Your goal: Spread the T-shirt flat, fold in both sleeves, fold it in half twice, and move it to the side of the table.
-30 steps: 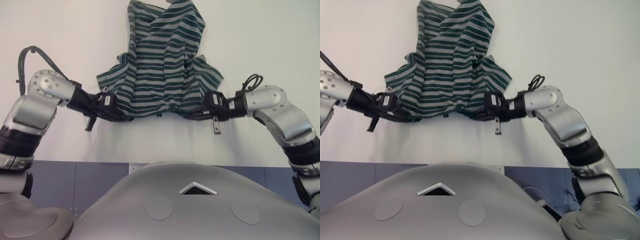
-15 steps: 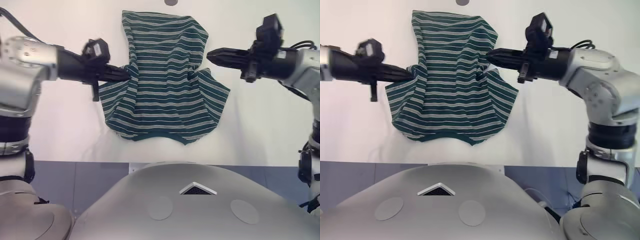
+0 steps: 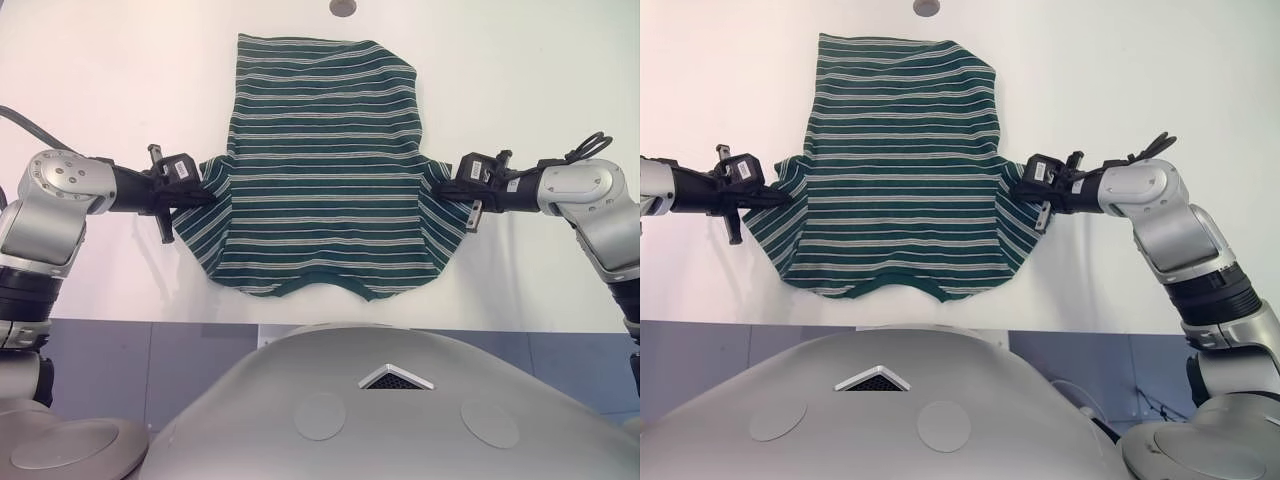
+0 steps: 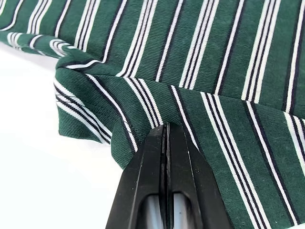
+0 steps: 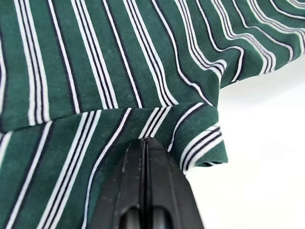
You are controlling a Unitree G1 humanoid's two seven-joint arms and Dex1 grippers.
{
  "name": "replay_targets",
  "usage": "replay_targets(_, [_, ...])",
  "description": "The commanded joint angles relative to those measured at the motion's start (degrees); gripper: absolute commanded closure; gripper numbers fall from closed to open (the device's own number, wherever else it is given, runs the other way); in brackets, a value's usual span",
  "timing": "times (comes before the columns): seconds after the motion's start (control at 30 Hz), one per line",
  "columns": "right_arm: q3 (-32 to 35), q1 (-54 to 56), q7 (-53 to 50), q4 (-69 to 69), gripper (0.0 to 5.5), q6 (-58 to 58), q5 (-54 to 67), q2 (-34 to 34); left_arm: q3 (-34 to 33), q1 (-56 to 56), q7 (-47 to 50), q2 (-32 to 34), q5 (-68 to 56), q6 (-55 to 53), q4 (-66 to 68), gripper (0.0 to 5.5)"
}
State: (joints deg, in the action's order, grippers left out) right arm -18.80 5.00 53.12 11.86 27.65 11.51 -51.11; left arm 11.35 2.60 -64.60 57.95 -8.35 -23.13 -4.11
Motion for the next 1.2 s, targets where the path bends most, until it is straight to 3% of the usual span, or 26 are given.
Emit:
replay_targets(0.03, [13.44, 7.63, -4.03, -2.33, 5.50, 11.13, 13.00, 8.18, -10.18, 5.03, 0.31, -4.89, -12.01, -8.74, 0.84, 5.28])
replay_targets(0.13, [20.25, 10.79, -8.06, -3.36, 5.50, 16.16, 18.23, 12.10, -15.50, 5.62, 0.60, -3.03, -14.72, -12.82, 5.44, 4.79])
replay_targets(0.3, [20.47, 7.60, -12.23, -1.94, 5.50, 16.51, 17.25, 15.46, -21.79, -3.78, -6.11, 2.96, -15.77, -12.93, 13.05, 3.81])
replay_targets(0.63, [17.38, 7.78, -15.99, -6.17, 5.50, 12.40, 9.71, 15.87, -15.62, -10.92, -7.66, -0.25, -14.38, -14.46, 15.29, 3.77])
replay_targets(0.93, [15.62, 7.27, -16.28, -8.12, 5.50, 8.59, 4.60, 16.50, -15.49, -8.60, -9.65, 0.49, -16.59, -16.95, 13.97, 5.48])
replay_targets(1.1, [15.74, 5.86, -15.89, -7.03, 5.50, 8.58, 3.81, 16.24, -16.98, -6.09, -10.52, -1.27, -25.28, -23.88, 0.76, 5.48])
replay_targets(1.2, [14.76, 6.03, -15.31, -6.58, 5.50, 8.84, 3.82, 17.04, -11.89, -6.44, -6.32, -4.65, -25.10, -25.18, -8.14, 5.48])
